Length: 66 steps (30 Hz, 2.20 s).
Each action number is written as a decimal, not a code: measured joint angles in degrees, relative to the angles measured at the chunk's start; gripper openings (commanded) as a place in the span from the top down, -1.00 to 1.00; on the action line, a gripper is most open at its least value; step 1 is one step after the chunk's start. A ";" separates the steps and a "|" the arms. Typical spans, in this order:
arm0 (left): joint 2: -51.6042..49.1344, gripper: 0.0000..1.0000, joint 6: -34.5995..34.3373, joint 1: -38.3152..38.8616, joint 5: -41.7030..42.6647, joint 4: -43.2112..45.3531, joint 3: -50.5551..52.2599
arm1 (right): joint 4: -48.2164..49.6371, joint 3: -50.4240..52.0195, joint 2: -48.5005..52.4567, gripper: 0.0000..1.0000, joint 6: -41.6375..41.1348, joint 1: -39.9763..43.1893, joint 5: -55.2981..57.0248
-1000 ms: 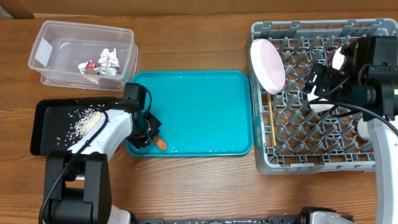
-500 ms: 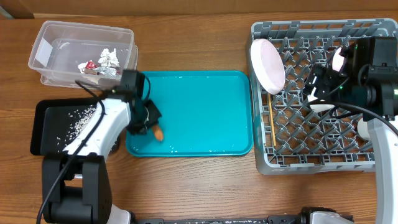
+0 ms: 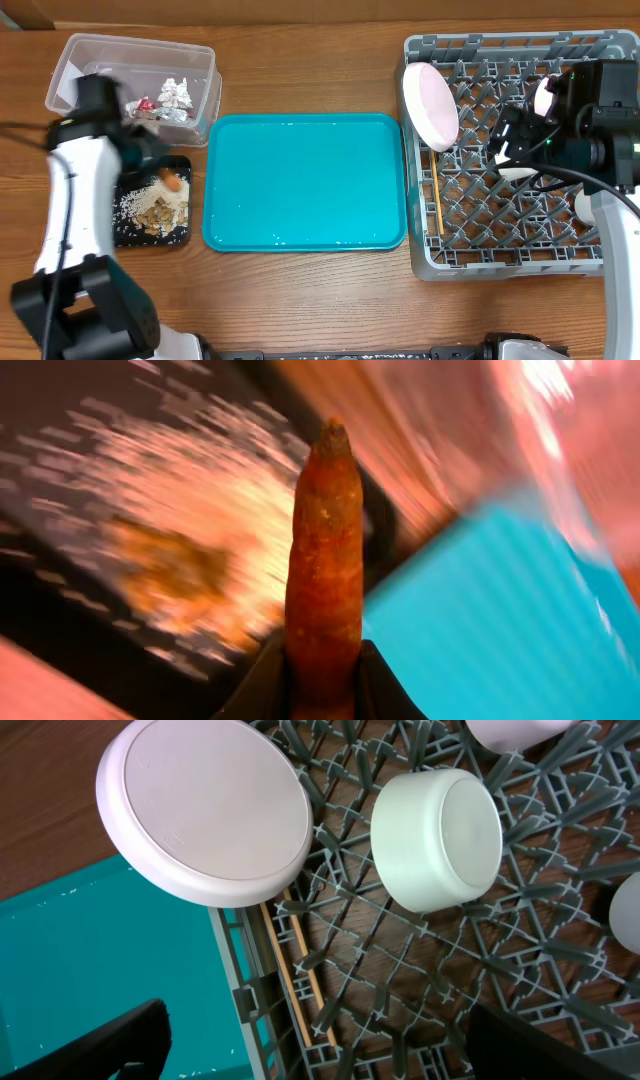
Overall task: Sort waste into correct bins and load items into the dishwasher
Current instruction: 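Carry the carrot with the left gripper onto the black tray, then open the left gripper to drop the carrot on the black tray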
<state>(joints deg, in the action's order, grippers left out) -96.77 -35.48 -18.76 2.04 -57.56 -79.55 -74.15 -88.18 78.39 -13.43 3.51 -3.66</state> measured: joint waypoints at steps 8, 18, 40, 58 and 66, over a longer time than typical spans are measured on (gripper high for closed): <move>0.00 0.92 0.13 -13.16 -5.25 8.22 3.61 | 0.02 0.00 0.00 -0.91 0.00 0.00 0.02; -0.07 0.91 0.13 -14.71 -7.02 16.94 11.56 | 0.00 0.00 0.00 -0.91 -0.02 0.00 -0.04; -8.79 0.07 1.09 -14.71 -8.33 17.27 14.43 | -0.02 0.00 0.00 -0.91 -0.04 0.00 0.00; 0.96 -0.45 3.67 -13.18 -2.62 8.63 -0.20 | 9.75 0.00 0.04 -0.93 0.24 -0.52 -1.86; 6.75 -0.88 13.27 2.80 2.95 5.14 -3.80 | 17.42 0.00 4.76 -1.00 6.93 -7.56 -14.62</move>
<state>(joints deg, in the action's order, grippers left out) -90.02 -22.22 -15.97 4.99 -52.42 -83.35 -56.73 -88.18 83.15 -6.50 -4.05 -18.28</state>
